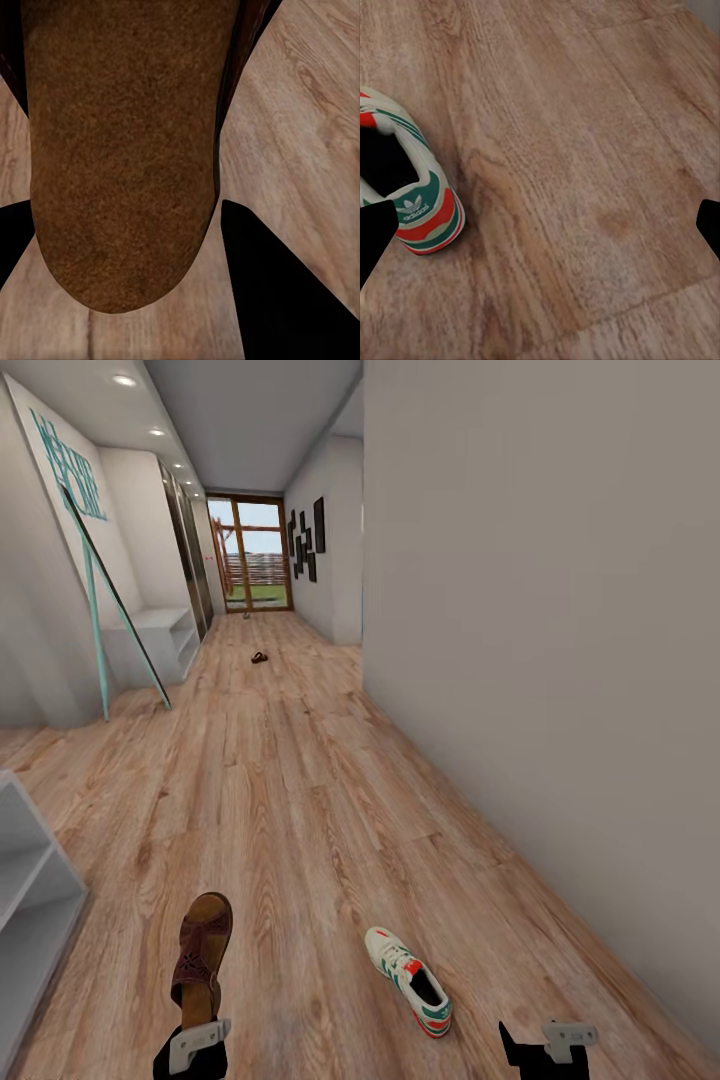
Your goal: Pick up the two gym shoes and the two sandals from the corridor floor and place them onto the hallstand (shoe rack) in the corridor, making sure they are on the rack and not on the floor. Arrange them so the two gym shoes are next to each other and the two sandals are next to each other.
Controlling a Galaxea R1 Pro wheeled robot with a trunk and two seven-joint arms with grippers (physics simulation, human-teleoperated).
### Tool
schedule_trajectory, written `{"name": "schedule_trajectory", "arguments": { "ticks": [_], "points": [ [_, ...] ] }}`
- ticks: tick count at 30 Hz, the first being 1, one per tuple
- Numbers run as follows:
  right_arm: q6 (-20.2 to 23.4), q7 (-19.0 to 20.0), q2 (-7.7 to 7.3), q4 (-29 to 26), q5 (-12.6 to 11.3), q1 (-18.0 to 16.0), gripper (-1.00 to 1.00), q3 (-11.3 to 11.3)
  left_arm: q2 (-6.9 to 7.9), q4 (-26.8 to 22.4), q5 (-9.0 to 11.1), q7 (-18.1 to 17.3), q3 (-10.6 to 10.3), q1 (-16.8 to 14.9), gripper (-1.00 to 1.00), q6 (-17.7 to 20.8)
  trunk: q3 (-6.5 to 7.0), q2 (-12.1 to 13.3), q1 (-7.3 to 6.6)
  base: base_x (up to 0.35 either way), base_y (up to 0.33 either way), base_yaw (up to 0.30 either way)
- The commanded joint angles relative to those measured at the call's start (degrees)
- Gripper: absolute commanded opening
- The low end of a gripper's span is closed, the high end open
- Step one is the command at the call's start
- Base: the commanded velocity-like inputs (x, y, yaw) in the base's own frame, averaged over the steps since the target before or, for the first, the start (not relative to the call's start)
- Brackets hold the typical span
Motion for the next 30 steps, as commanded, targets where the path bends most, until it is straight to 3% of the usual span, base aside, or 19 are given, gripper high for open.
{"name": "schedule_trajectory", "arguments": {
  "ticks": [1, 14, 30],
  "points": [
    [-0.14, 0.47, 0.04, 0.01, 0.13, -0.03, 1.00, -0.32, 0.07, 0.02, -0.03, 0.61, -0.46, -0.03, -1.00, -0.16, -0.05, -0.02, -0.01, 0.000, -0.001, 0.001],
    [-0.05, 0.41, 0.05, -0.14, 0.01, -0.03, 1.00, -0.32, 0.07, -0.03, -0.03, 0.61, -0.45, -0.04, -1.00, -0.16, -0.05, -0.02, -0.01, 0.000, 0.000, 0.012],
    [-0.12, 0.41, 0.04, -0.15, 0.01, -0.03, 1.00, -0.31, 0.07, -0.03, -0.02, 0.61, -0.45, -0.03, -1.00, -0.16, -0.05, -0.02, -0.01, 0.000, 0.000, 0.244]
  ]
}}
